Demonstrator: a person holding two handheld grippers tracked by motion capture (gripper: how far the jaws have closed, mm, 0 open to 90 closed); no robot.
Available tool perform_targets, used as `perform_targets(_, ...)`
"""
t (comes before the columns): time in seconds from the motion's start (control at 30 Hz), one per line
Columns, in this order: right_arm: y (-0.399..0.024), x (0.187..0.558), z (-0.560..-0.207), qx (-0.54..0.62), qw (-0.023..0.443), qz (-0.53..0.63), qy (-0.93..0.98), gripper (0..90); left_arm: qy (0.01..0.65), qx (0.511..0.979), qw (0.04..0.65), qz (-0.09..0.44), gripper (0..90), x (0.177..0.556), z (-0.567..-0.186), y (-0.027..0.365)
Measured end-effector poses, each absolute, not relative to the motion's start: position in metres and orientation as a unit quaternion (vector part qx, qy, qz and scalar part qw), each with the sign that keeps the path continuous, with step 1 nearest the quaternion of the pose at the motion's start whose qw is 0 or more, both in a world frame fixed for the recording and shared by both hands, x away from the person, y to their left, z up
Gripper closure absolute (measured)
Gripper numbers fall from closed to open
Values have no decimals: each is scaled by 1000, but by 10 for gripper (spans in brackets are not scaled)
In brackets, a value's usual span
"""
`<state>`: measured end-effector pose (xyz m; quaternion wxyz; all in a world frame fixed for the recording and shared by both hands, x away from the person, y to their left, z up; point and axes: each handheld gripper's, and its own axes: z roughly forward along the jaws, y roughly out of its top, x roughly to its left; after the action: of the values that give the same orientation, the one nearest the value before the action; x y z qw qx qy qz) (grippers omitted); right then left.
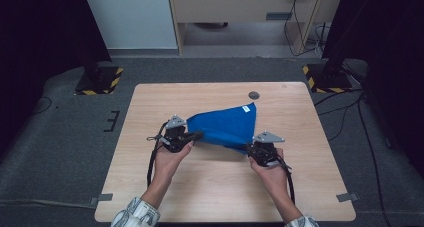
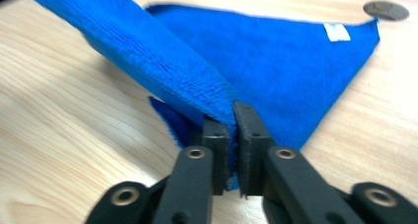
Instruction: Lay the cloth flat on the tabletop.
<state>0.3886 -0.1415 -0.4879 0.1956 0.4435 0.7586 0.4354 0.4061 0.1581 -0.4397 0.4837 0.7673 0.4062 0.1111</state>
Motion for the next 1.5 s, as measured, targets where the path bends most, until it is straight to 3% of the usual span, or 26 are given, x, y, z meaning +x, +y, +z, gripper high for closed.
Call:
perform_targets(0.3,-162,383,-452,417,194,463,758,851,385,780,479,117,860,403,-424,148)
perform_targets(0.6,-141,463,-485,423,158,428,783,846,443,791,406,112,854,468,-454,155)
perform_targets(0.83,-118,511,-512,450,127,403,787,841,472,795,367,99,855,492,-486,163)
perform_targets(0.97,-106,519,-518,460,112,401,784,634,480,796,356,96,854,493,-496,168)
perform_targets(1.0,-104,517,-516,462,113,405,781,535,481,796,354,94,853,493,-498,170)
perform_targets(1.17,-102,497,-499,442,135,424,779,300,485,792,359,94,850,493,-503,172)
perform_targets(1.37,-108,464,-487,426,155,439,776,218,479,793,363,98,851,490,-499,168)
perform_targets(1.5,-112,441,-489,421,162,439,777,259,475,795,365,98,851,487,-496,164)
